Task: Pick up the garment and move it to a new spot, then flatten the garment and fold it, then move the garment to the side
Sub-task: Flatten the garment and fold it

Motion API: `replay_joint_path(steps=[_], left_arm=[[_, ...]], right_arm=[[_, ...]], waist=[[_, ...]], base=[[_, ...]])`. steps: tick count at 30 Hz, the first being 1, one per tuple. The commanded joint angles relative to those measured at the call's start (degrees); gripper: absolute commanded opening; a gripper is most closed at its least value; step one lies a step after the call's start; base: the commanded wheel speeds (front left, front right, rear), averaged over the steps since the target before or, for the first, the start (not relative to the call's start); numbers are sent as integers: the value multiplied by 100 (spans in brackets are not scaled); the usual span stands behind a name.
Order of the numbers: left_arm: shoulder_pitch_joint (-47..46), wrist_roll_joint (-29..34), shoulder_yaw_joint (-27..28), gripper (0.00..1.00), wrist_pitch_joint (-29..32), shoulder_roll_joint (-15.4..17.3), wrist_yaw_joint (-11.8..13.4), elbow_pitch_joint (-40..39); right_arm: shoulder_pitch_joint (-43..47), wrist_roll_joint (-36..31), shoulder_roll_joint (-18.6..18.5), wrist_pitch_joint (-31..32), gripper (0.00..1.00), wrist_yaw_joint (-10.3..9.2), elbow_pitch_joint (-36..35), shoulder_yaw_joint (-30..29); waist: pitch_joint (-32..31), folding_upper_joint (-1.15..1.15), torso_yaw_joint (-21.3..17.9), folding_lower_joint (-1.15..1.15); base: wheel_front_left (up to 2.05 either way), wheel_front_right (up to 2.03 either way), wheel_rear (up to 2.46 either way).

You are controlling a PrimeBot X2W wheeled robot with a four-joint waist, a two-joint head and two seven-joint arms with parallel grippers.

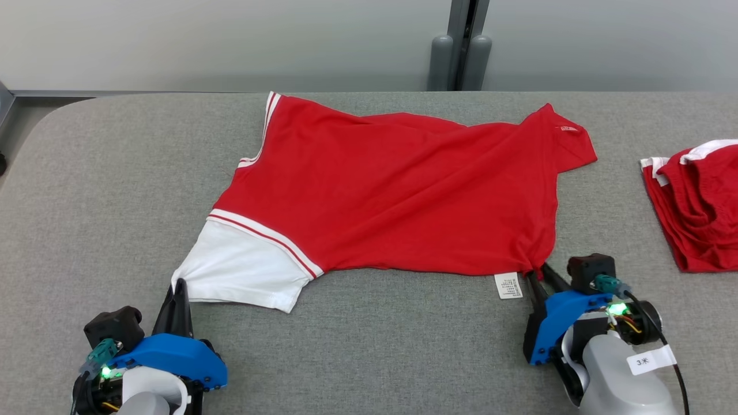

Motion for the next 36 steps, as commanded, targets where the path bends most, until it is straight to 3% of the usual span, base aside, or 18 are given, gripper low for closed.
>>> replay_joint_path(steps=[1, 3, 11, 18, 24, 31, 36], left_arm=[[11, 3, 6, 0, -2, 34, 44, -37], [17, 1, 2, 0, -4, 47, 40, -78], [-5, -39, 27, 0, -108, 65, 24, -385], [33, -169, 183, 0, -221, 105, -2, -1366], [-3, -155, 326, 0, -69, 307, 132, -2945], [-452, 39, 561, 0, 435, 771, 382, -4899], [-1036, 183, 644, 0, 921, 1126, 438, -5860]], right_arm=[[-6, 61, 18, 52, 23, 2, 92, 83], [-35, 143, 14, 40, 0, 2, 90, 215], [-237, 297, 8, -197, 0, 2, -290, 134], [-113, 363, 7, -280, 0, 2, -1366, -77], [196, 325, 6, 15, 0, 2, -3081, -219], [676, 237, -32, 1018, 0, 2, -5837, -424], [861, 251, -121, 1710, 0, 2, -7567, -600]], waist=[[-3, 0, -14, 0], [-8, 0, -37, 0], [-75, 0, -105, 0], [-334, 0, -229, 0], [-601, 0, -387, 0], [-774, 0, -525, 0], [-800, 0, -585, 0]], base=[[0, 0, 0], [0, 0, 0], [0, 0, 0], [0, 0, 0], [0, 0, 0], [0, 0, 0], [0, 0, 0]])
